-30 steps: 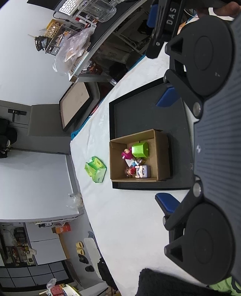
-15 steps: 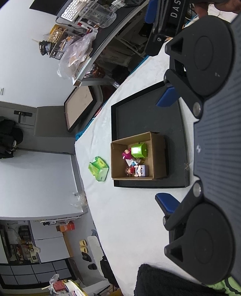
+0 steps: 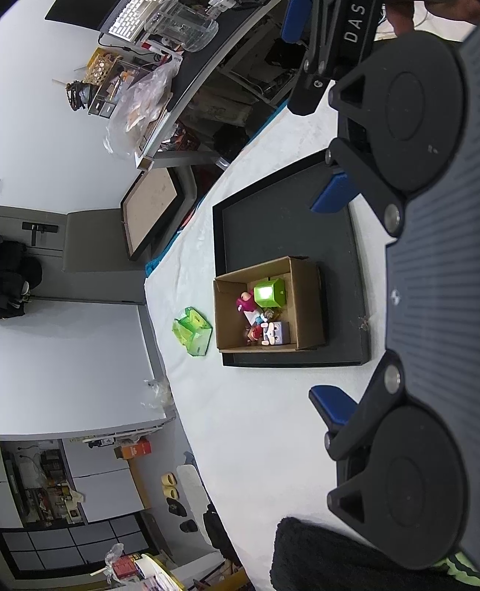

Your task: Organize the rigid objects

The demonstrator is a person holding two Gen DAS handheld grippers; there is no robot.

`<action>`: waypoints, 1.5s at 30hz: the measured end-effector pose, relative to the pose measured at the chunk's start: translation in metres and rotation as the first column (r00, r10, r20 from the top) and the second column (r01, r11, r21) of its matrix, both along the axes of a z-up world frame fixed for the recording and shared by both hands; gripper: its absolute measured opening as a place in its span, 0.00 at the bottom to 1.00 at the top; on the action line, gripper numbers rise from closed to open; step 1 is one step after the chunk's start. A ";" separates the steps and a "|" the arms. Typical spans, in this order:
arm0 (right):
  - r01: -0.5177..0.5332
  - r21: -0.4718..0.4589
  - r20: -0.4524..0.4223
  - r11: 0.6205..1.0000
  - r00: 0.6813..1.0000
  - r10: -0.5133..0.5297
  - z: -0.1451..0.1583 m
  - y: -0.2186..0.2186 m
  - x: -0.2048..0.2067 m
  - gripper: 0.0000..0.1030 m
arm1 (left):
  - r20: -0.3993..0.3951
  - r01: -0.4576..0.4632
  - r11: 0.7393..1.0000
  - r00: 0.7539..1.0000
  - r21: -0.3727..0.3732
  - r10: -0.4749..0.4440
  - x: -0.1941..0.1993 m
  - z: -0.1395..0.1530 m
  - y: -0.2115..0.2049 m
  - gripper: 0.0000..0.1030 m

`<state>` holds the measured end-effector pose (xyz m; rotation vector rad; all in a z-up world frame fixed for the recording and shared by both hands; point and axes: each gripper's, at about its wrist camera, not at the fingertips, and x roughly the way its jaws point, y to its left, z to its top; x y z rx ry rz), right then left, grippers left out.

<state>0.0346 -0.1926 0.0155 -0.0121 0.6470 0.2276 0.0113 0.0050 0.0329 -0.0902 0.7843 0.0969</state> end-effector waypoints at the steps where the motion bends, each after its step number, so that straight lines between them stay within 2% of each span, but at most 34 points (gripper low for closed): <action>1: -0.004 0.001 -0.001 1.000 1.000 0.004 0.000 0.001 -0.001 1.00 | -0.001 0.000 1.000 1.000 0.001 0.000 -0.001 0.000 0.001 0.96; 45: -0.014 0.004 0.002 1.000 1.000 0.014 -0.003 0.001 -0.004 1.00 | -0.002 -0.031 0.999 1.000 0.013 0.031 -0.006 -0.001 0.013 0.96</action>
